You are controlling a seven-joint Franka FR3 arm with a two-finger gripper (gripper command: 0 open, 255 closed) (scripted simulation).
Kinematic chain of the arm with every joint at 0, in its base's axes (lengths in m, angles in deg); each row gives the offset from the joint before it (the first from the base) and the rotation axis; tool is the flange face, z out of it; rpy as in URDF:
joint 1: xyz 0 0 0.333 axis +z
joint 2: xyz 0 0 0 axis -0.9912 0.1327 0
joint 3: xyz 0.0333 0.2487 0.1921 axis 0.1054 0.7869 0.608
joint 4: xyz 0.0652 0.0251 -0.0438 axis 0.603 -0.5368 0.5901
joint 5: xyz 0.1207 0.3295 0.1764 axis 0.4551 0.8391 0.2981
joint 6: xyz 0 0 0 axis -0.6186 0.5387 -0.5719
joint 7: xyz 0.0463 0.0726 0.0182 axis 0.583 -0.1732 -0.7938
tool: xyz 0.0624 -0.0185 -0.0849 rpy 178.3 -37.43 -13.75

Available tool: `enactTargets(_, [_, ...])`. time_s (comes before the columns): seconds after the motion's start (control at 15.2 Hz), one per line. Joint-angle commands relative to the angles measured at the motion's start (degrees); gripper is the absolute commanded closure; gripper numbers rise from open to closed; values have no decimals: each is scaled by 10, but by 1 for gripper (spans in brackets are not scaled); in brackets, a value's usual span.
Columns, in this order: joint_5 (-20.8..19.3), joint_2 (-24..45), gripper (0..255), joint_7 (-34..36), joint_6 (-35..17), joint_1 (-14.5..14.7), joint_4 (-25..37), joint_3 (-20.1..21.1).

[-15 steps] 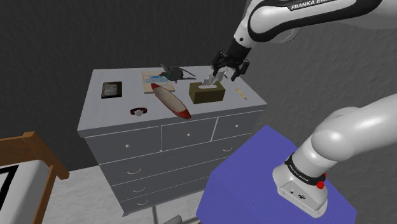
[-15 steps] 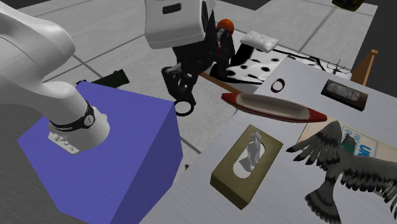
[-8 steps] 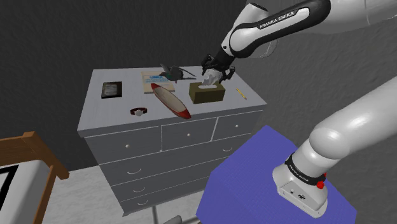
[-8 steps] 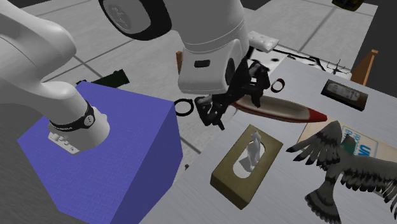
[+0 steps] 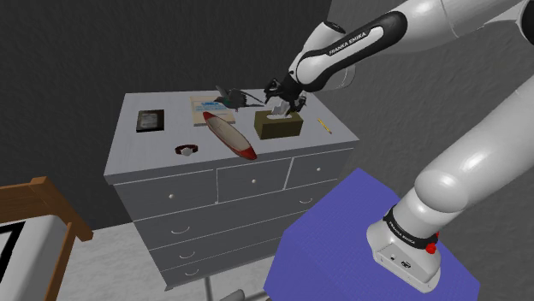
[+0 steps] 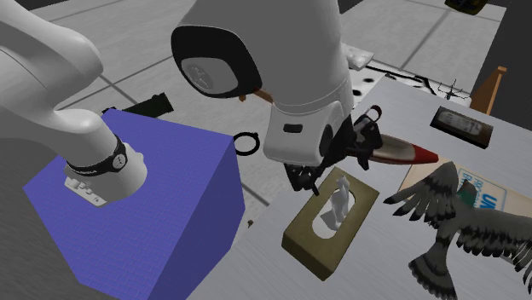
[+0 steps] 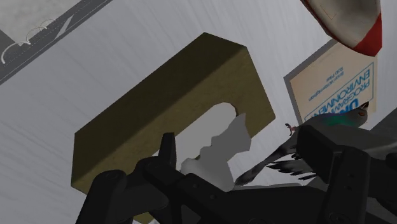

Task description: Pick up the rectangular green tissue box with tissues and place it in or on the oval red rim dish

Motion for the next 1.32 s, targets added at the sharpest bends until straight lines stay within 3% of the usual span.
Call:
enactTargets(0.0, [-6, 20, 0, 3, -15, -1, 5, 1])
enactTargets(0.53, [-7, 25, 0, 4, -19, -1, 6, 2])
enactTargets(0.59, [-7, 25, 255, 4, -19, -1, 6, 2])
enactTargets(1.25, [-7, 19, 255, 5, -11, -1, 8, 1])
